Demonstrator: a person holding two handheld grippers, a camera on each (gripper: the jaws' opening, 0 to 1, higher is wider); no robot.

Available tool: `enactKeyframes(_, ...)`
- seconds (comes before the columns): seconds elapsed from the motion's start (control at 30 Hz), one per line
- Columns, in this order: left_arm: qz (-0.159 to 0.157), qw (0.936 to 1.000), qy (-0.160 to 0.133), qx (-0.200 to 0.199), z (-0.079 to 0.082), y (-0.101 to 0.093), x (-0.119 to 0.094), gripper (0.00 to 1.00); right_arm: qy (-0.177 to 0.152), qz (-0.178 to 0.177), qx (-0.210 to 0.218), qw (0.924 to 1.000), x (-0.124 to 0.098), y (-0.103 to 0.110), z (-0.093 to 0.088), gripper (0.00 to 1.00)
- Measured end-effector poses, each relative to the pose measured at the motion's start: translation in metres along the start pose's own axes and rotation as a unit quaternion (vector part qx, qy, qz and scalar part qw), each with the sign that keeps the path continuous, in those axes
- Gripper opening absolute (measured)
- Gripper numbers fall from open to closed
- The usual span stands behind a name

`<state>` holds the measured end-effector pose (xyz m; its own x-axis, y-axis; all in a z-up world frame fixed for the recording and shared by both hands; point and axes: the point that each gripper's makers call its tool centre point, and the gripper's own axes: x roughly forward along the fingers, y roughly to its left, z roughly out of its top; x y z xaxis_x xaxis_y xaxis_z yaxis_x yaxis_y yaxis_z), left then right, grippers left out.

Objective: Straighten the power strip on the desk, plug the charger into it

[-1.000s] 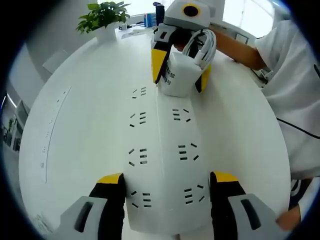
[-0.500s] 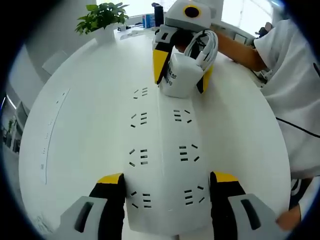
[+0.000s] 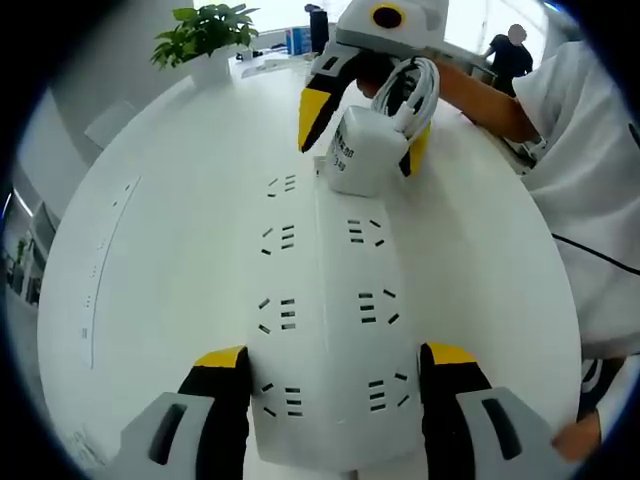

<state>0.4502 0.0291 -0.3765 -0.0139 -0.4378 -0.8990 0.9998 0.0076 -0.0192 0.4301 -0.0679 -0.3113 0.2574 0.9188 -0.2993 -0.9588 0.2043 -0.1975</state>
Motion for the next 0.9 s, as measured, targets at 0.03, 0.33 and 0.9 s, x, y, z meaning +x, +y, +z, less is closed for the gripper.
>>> enactKeyframes(0.03,0.0,1.0,-0.001,0.001,0.0,0.001,0.0,0.7,0.008,-0.006,-0.007,0.9999,-0.002,0.0,-0.002,0.4)
enactKeyframes(0.33,-0.002,1.0,-0.009,0.003,0.001,0.003,0.001,0.7,0.053,-0.049,0.032,0.9969,-0.023,0.012,-0.016,0.64)
enactKeyframes(0.9,0.002,0.9998,-0.021,-0.005,0.006,0.003,0.002,0.72,0.073,-0.152,0.091,0.9815,-0.063,0.031,-0.025,0.97)
